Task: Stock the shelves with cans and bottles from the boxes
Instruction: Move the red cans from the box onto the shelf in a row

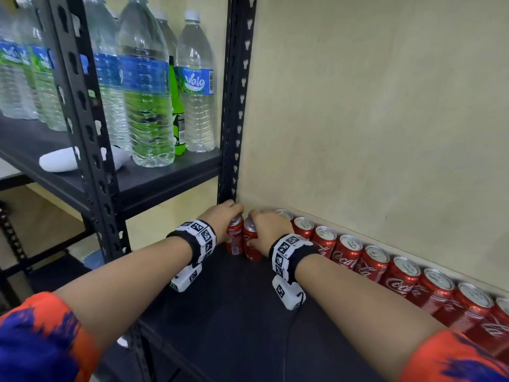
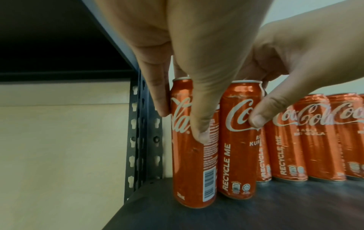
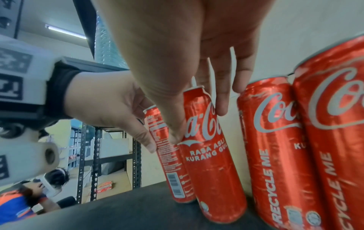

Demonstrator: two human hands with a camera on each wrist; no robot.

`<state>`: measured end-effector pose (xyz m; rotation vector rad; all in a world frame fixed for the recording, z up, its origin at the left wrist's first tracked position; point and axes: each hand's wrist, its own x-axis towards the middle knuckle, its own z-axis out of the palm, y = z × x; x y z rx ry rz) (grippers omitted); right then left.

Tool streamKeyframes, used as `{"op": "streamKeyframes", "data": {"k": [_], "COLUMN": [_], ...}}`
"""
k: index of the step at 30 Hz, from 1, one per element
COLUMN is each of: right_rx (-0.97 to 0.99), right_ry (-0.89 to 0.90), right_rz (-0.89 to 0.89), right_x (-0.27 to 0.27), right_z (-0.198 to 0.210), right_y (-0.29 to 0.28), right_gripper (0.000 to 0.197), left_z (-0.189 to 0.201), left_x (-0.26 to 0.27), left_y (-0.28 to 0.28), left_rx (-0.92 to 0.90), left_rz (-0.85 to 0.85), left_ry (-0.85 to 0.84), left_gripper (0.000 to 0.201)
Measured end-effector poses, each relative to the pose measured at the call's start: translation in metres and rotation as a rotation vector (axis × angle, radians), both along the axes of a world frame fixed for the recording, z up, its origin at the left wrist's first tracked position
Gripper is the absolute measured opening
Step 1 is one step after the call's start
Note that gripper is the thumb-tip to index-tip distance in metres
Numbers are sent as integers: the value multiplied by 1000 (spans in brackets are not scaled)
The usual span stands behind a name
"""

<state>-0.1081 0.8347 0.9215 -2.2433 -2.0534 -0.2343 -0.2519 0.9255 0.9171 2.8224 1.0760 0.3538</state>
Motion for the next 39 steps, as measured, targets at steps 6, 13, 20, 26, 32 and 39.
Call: {"op": "streamKeyframes", "data": {"k": [6, 13, 20, 26, 32, 39], "right_rx": [37, 132, 226, 184, 157, 131], "right_ry": [-152, -181, -177, -159, -151, -32], "right_rz": [-78, -183, -233, -265, -259, -219], "right_x": [-3, 2, 13, 12, 8, 7], "right_z": [-13, -23, -36, -35, -32, -25], "right_y": [12, 24, 29, 36, 35, 20], "right_gripper": [58, 48, 66, 69, 74, 73], "left_z": [-1, -6, -29, -40, -38, -34], "left_x": [7, 27, 40, 37, 38, 32], "left_y": [25, 52, 65, 65, 54, 38], "left_rx": [-46, -112, -24, 16, 14, 9], "left_rz": [-25, -87, -148, -137, -14, -13], "left_ry": [-43, -100, -151, -223, -213, -245], "left_gripper": [65, 79, 86, 81, 70, 71]}}
